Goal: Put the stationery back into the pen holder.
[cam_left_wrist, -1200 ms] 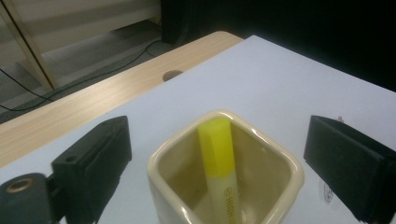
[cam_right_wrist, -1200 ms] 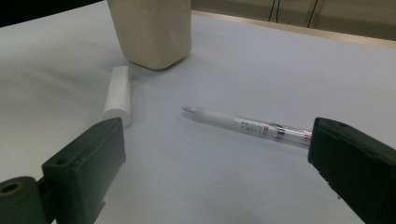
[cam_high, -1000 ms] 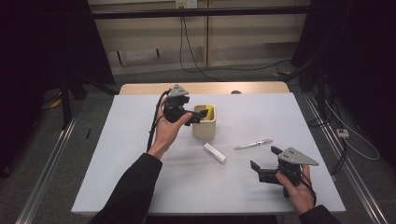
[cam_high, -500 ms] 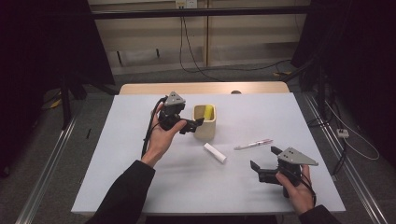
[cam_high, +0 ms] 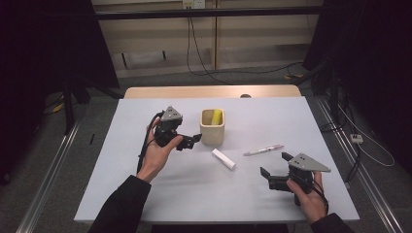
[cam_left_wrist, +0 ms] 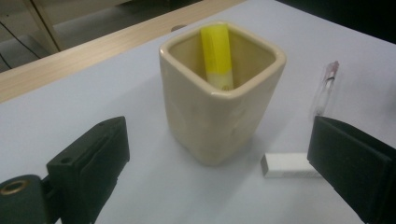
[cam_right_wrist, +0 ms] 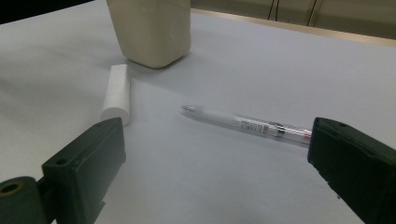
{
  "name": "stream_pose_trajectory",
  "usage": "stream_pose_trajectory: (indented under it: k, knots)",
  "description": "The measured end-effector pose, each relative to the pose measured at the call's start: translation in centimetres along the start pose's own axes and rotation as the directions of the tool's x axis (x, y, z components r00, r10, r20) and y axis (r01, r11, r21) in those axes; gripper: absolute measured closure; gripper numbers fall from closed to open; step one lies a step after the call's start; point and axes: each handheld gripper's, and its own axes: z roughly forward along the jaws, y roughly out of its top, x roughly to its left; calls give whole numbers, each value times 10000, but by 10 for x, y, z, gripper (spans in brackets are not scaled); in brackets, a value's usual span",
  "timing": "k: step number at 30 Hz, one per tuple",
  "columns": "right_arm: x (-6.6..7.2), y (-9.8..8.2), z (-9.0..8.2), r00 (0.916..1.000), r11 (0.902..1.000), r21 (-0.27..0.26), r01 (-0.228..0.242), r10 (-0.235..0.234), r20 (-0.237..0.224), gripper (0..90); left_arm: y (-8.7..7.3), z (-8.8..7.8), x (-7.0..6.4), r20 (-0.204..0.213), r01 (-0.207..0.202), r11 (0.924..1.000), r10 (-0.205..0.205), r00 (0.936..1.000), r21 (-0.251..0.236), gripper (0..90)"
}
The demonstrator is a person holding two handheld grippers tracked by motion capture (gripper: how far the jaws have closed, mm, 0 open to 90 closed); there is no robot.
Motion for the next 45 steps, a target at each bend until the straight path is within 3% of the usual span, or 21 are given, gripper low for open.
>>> stream_pose_trajectory:
  k: [4,9,13,17,23,33,40,45]
  knots:
    - [-1,0,0,10000,10000,5,34,-34,-10,46,-7,-5,-1,172,-31,10000,30,9998,81,53]
    - [0,0,0,10000,10000,-2,11,-11,-20,46,-22,-12,2,0,225,9996,-225,9997,187,53]
    - [0,0,0,10000,10000,2,22,-22,-24,45,-33,-19,0,-86,176,9993,-173,9998,335,54]
    - [0,0,0,10000,10000,3,9,-9,-19,46,-43,-29,-1,-437,88,9999,-84,9990,89,59]
    - [-1,0,0,10000,10000,5,42,-42,-12,46,-55,-38,-1,-645,446,9990,-446,9969,-23,63]
    - [-1,0,0,10000,10000,27,54,-54,-7,45,-71,-51,-14,-583,221,9995,-208,9981,227,68]
    - [0,0,1,10000,9999,84,74,-73,-64,45,-89,-60,-26,-371,447,9985,-435,9984,318,71]
    - [0,1,1,10000,9999,101,26,-25,-94,45,-101,-63,-25,-676,685,9975,-672,9954,170,71]
